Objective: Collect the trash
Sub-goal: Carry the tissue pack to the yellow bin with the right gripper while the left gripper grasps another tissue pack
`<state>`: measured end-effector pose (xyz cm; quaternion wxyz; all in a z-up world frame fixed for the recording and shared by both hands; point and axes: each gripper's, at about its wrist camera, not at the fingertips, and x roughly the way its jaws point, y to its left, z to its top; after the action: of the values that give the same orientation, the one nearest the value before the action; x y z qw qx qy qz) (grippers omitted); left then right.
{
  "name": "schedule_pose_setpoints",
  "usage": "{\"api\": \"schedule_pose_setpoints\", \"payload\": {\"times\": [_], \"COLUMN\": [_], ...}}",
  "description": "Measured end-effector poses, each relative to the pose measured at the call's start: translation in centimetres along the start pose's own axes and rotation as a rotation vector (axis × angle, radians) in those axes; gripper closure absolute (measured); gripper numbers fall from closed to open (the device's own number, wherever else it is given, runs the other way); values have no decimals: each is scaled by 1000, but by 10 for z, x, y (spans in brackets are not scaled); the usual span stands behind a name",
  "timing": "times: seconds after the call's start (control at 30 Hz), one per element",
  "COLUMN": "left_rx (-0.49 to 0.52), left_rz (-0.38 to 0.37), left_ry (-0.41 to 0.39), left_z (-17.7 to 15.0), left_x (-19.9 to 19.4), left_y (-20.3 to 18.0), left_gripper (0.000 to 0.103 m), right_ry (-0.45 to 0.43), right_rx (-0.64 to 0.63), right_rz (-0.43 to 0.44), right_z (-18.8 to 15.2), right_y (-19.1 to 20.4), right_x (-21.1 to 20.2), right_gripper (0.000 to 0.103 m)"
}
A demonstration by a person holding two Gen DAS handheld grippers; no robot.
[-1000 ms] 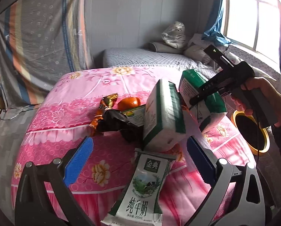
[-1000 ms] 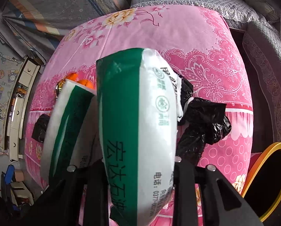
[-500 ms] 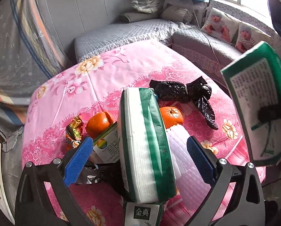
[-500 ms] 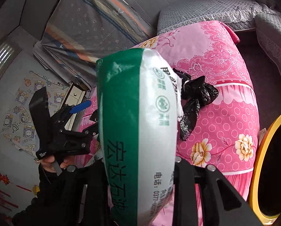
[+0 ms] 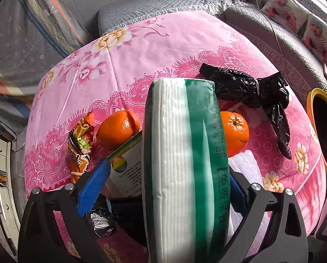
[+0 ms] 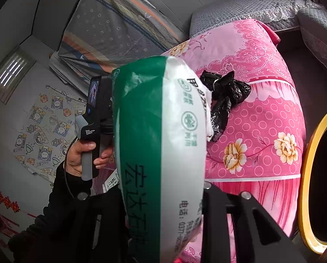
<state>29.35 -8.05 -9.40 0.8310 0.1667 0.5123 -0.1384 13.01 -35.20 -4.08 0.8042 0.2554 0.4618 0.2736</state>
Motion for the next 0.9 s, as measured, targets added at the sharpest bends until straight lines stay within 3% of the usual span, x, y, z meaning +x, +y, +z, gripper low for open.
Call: {"api": "schedule_pose_setpoints", "payload": {"times": [0.03,0.13,0.23,0.33,0.53,0.7,0.9], "left_rx": [-8,-21,-17,-23,-57,-115,-129], "left_rz": [-26,-30,-60,-142,-269,-315,-314], "left_ry": [6,9,-10,-66,-297,-479,-569], "left_z": [-1,-3,-11,-23,-56,-84,-104], "left_x": [0,-2,-11,-33,-95,-140,-167], "left_y": [1,2,2,6,20,35,26], "left_gripper": [43,53,55,55,55,55,55], "right_ry": [0,-1,-6,-13,-42,-59,-90], "right_rx": [7,20,20,13,4,22,56], "right_rz": [4,10,16,22,38,49,41], "right_z": [-1,-6,-9,-10,-17,-23,-34], "right_y": [-1,-1,3,7,16,18,8], "right_x": [-1,-3,-6,-8,-13,-13,-20], "right_gripper": [78,78,78,78,78,78,78]}}
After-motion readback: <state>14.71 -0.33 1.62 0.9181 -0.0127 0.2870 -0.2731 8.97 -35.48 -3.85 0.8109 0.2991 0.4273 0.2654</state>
